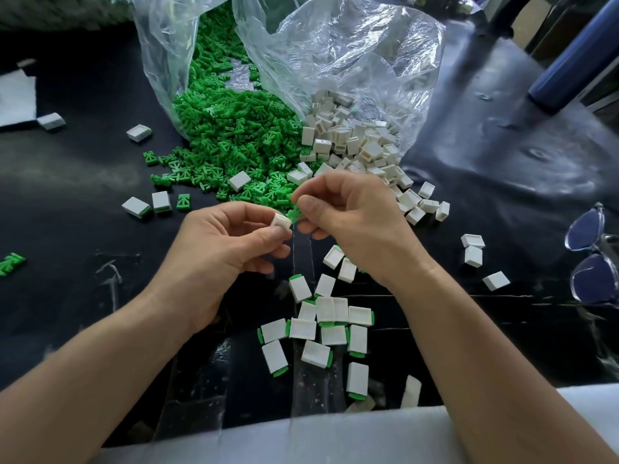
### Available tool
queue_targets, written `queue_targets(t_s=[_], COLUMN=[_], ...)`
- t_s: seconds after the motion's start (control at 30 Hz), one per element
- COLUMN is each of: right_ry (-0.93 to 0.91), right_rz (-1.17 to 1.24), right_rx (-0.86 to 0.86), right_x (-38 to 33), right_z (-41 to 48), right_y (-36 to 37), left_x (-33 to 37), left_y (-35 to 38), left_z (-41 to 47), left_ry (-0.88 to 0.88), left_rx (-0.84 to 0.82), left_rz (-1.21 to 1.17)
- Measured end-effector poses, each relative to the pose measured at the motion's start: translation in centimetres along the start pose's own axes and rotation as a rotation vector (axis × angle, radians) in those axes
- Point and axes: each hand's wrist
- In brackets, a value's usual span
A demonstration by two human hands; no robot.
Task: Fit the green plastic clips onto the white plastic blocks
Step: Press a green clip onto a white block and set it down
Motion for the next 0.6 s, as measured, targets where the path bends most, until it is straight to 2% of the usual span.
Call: queue_targets(t_s=[0.37,0.6], right_ry=[-0.036,0.062], right_rz=[-0.051,-0.12], right_rx=[-0.018,-0.113], right_x=[-0.04,-0.1], right_z=[-0.13,-0.19], right_y=[0.34,0.21], left_x=[-0.25,-0.16], left_y=[0.04,-0.1], left_z=[-0.03,0.01], left_ry=[0.033,0.042], left_rx=[0.002,0.01], left_rz=[0.069,0.091])
Point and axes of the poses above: each hand's wrist, its own z-axis towards the middle knuckle, its own y-axis out of the palm, x = y × z, and after that the axes turned 9 degrees about -x, right-handed
